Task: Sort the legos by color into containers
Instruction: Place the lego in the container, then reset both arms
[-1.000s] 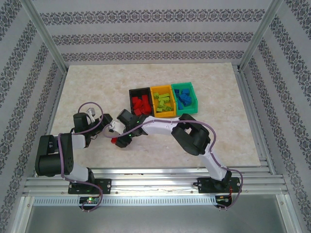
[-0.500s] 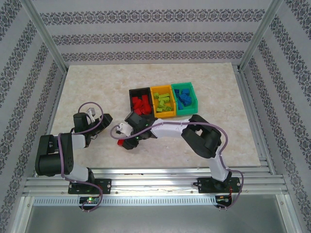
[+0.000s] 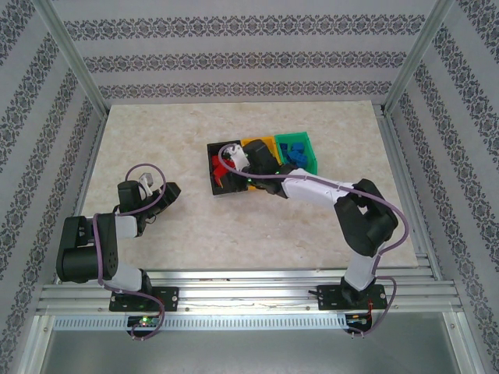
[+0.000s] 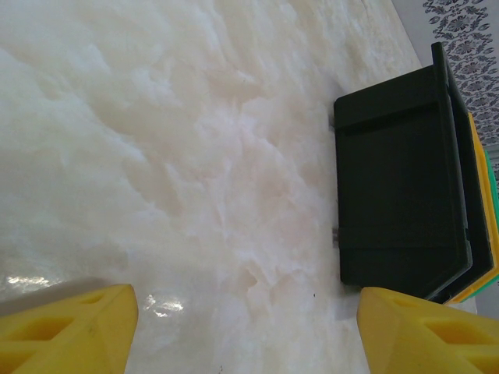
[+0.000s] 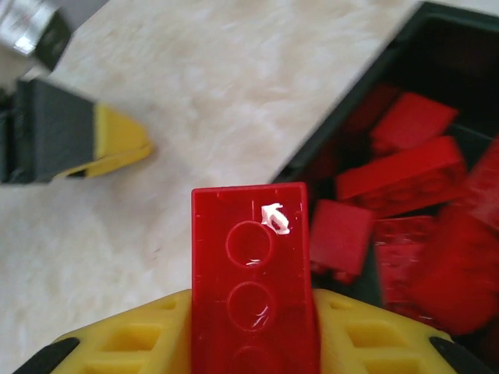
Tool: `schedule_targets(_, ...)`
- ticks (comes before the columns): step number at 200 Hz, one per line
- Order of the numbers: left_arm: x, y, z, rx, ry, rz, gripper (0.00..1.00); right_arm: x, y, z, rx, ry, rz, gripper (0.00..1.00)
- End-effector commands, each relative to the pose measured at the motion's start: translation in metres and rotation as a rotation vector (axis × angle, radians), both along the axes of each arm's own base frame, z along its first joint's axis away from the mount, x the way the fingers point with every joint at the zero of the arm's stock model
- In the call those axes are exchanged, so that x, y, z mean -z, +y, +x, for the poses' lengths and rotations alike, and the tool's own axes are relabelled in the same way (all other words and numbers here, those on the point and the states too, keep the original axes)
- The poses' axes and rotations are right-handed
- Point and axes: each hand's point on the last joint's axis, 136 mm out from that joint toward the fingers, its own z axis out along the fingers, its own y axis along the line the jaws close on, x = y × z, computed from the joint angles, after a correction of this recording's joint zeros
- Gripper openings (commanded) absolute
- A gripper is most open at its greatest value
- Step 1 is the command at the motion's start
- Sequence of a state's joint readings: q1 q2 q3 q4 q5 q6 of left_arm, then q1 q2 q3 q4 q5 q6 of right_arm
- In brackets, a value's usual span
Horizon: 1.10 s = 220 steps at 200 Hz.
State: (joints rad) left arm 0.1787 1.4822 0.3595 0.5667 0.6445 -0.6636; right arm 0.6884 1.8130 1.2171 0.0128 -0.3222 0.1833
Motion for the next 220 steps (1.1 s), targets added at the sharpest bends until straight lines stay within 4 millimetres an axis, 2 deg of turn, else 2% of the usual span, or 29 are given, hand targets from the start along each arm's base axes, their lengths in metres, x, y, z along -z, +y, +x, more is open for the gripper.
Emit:
schedule_targets(1,0.019,-0.005,-0.012,0.004,0.090,-0.039,0.75,-0.007,-0.012,0.033,0.152,0.010,0.021,0.36)
schedule_targets(17,0.020,-0.005,-0.012,0.006,0.092,-0.041,0.75,-0.002,-0.014,0.050,0.194,0.032,0.024,0.39)
schedule_targets(44,0.020,-0.005,-0.013,0.006,0.096,-0.038,0.75,0.005,-0.016,0.067,0.231,0.035,-0.007,0.58)
schedule_targets(77,0.021,-0.005,-0.012,0.008,0.097,-0.040,0.75,0.002,-0.017,0.054,0.209,0.029,0.016,0.60)
schedule_targets(120,0.020,-0.006,-0.012,0.010,0.096,-0.045,0.75,-0.004,-0.043,0.026,0.201,-0.012,-0.013,0.62)
schedule_targets(160,0.013,-0.004,-0.013,-0.001,0.066,-0.028,0.75,-0.014,-0.086,-0.003,0.234,-0.093,-0.063,0.64)
schedule_targets(188,0.005,0.002,-0.015,-0.014,0.045,0.025,0.75,-0.027,-0.130,-0.018,0.316,-0.171,-0.082,0.65)
schedule_targets(220,-0.004,0.008,-0.018,-0.021,0.037,0.095,0.75,-0.042,-0.190,-0.028,0.458,-0.238,-0.052,0.67)
